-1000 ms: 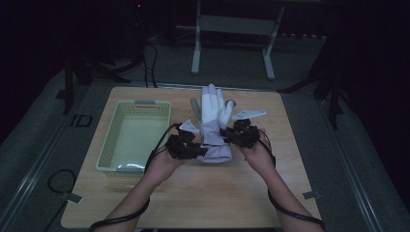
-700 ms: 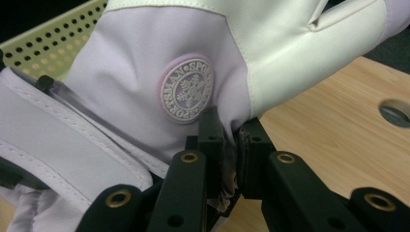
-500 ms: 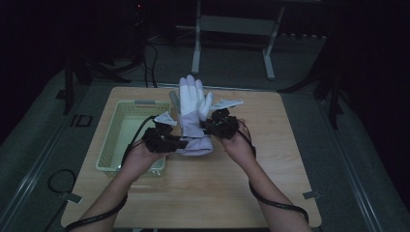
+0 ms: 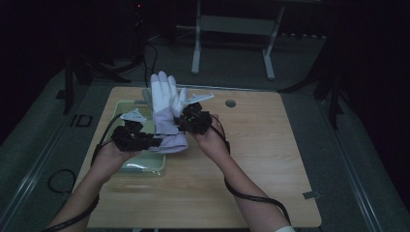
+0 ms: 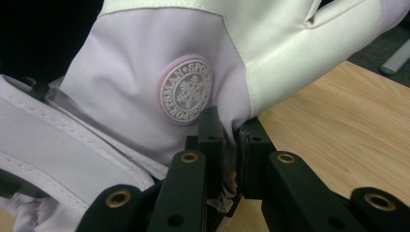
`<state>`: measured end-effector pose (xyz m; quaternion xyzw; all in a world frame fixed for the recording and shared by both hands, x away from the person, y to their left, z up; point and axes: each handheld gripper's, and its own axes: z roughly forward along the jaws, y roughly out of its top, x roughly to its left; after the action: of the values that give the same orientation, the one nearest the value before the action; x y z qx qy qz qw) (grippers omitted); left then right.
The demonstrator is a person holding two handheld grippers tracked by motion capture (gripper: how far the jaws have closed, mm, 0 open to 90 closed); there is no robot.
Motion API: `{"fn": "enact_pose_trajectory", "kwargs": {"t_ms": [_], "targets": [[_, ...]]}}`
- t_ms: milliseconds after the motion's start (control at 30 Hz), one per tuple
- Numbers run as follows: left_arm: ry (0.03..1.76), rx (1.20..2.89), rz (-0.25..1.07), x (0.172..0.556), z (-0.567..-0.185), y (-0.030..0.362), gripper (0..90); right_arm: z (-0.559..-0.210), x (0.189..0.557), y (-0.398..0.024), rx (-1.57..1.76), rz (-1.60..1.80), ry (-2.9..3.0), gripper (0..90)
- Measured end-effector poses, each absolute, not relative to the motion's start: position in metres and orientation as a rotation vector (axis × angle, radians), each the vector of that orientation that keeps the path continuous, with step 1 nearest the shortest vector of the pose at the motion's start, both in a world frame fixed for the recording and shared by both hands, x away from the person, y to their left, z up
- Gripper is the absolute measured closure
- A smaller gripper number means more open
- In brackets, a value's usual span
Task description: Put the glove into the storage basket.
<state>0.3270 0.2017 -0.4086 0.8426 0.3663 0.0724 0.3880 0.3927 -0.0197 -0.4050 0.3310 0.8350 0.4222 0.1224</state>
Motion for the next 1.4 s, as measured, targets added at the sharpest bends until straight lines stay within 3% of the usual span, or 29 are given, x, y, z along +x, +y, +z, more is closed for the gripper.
{"fn": "enact_pose_trajectory", "kwargs": {"t_ms": [333,600,967,1233,1400], "targets": [[0.973,2.183,0.206,0.324,-0.407,0.246,75.2,-0.412,0.393,0.03,0.969,1.257,2.452,82.9],[0.981,2.171,0.175,0.326,-0.438,0.269,75.1,-0.432,0.395,0.058,0.998,1.199,2.476,82.9],[1.056,2.22,0.06,0.334,-0.488,0.266,74.4,-0.486,0.402,0.074,1.042,0.975,2.597,82.9],[1.153,2.226,0.009,0.34,-0.499,0.265,70.5,-0.496,0.408,0.082,1.044,0.876,2.648,82.1],[1.216,2.265,-0.003,0.342,-0.509,0.262,63.9,-0.496,0.411,0.09,1.026,0.789,2.685,75.3]]}}
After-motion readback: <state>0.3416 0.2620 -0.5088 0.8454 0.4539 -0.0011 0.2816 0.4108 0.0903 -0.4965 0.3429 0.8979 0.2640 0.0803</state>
